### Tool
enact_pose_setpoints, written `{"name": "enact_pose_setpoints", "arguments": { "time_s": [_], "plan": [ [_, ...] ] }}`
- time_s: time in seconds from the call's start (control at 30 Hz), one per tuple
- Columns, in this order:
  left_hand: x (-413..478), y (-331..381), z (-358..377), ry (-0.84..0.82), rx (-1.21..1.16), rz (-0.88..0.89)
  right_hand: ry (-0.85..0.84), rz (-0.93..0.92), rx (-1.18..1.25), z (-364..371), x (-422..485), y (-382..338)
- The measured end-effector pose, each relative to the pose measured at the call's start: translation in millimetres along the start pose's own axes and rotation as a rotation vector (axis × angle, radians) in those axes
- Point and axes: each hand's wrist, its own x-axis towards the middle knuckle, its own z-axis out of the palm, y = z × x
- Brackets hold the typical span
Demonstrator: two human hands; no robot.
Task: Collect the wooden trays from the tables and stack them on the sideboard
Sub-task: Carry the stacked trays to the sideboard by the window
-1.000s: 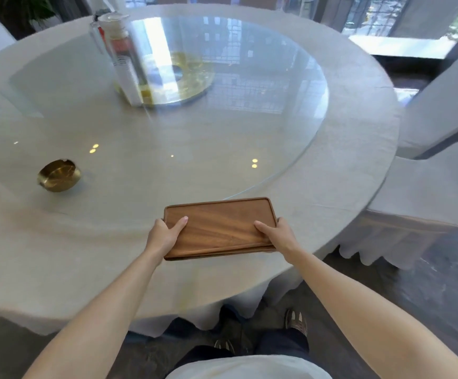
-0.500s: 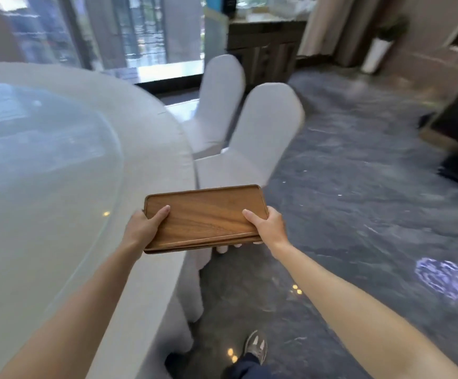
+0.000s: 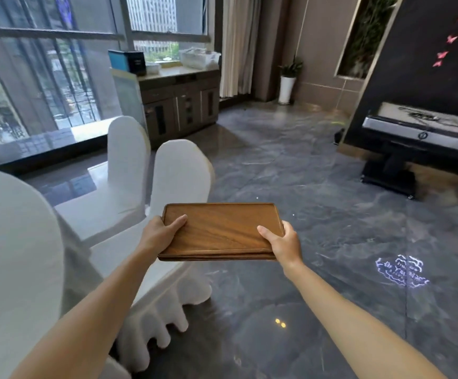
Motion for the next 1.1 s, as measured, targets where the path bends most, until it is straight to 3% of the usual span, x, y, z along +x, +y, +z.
{"name": "enact_pose_setpoints", "arguments": {
  "time_s": [0.4,1.1],
  "plan": [
    [195.3,95.6,124.5,-0.004,0.017,0.098,0.115,-0.044,0.105,-30.6,229.8,0.0],
    [671.9,287.7,329.6,0.099,0.056,0.107,0.058,-0.048,0.066,-20.4,795.3,-59.8]
  ]
}}
